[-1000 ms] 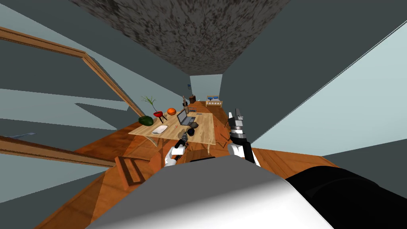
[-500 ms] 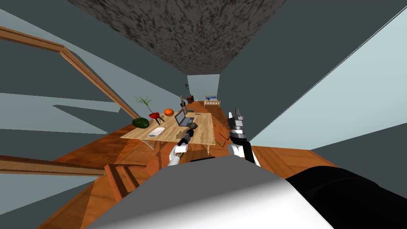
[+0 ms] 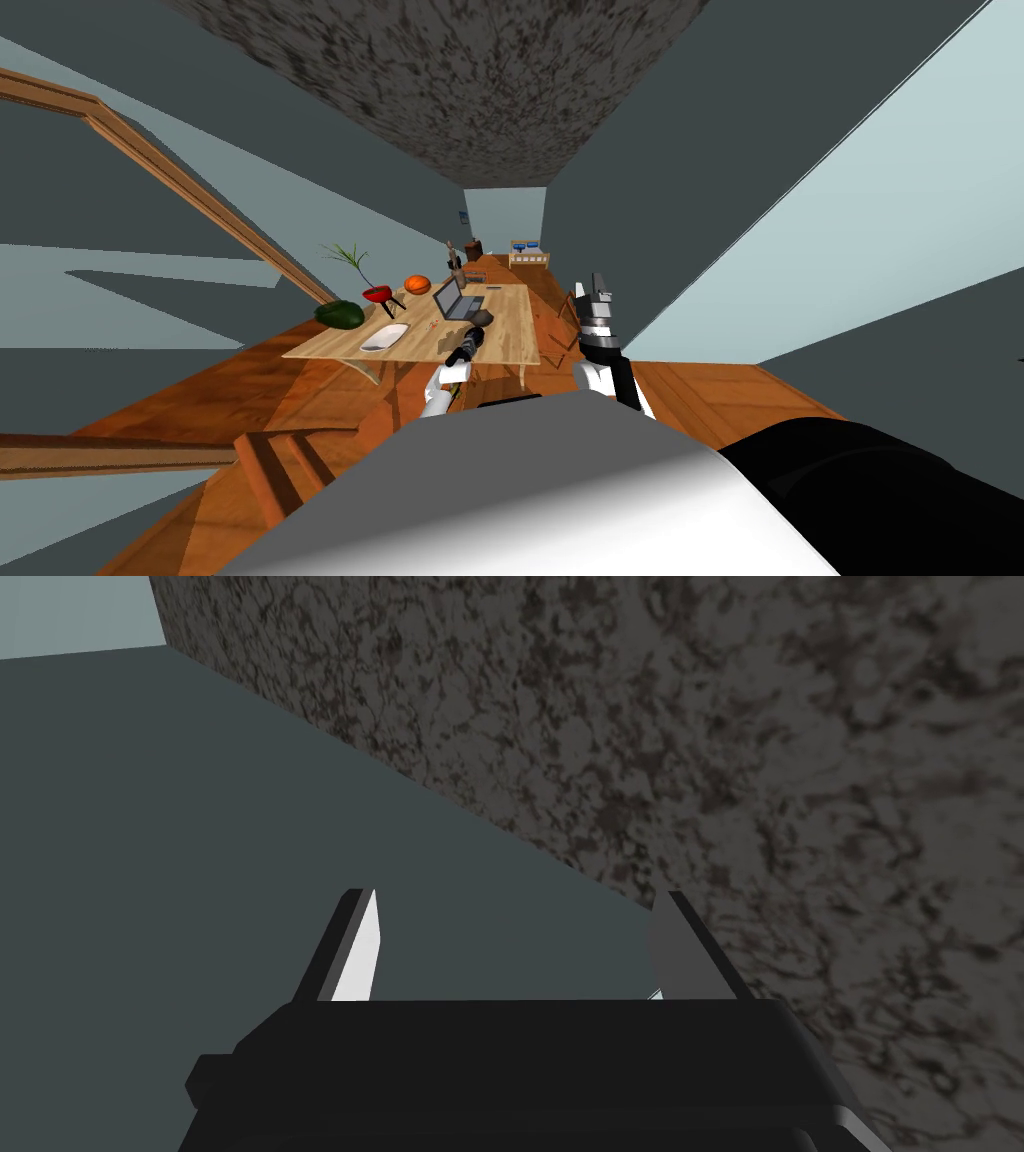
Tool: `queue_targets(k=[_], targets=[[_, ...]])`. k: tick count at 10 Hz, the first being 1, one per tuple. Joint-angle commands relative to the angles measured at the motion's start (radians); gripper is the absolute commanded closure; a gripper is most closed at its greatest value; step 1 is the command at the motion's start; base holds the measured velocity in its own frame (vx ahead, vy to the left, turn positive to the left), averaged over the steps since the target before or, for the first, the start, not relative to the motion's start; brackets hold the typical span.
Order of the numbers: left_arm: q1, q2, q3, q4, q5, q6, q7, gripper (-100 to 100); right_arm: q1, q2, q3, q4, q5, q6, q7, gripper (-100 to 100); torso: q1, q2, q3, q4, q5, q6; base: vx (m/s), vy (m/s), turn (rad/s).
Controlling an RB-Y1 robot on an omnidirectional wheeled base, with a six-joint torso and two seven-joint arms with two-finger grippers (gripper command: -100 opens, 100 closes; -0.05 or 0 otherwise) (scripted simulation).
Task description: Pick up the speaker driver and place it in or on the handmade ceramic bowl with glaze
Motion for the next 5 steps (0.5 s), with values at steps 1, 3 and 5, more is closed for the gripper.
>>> queue_targets(k=[1,3,5], targets=[[-0.012,0.001,0.017,0.031,0.000,-0.020,0.002,-100,0.000,0.000,0.000,0.000,0.000,0.000,0.000,0,0.000,0.000,0.000,0.000,0.000,0.000,0.008,0.000,-0.092],[-0.005,-0.002,0.012,0.019,-0.003,-0.014,0.001,100,0.000,0.000,0.000,0.000,0.000,0.000,0.000,0,0.000,0.000,0.000,0.000,0.000,0.000,0.002,0.001,-0.009],[-0.005,-0.002,0.011,0.019,-0.004,-0.013,0.000,100,0.000,0.000,0.000,0.000,0.000,0.000,0.000,0,0.000,0.001,0.001,0.001,0.000,0.000,0.000,0.000,0.000]])
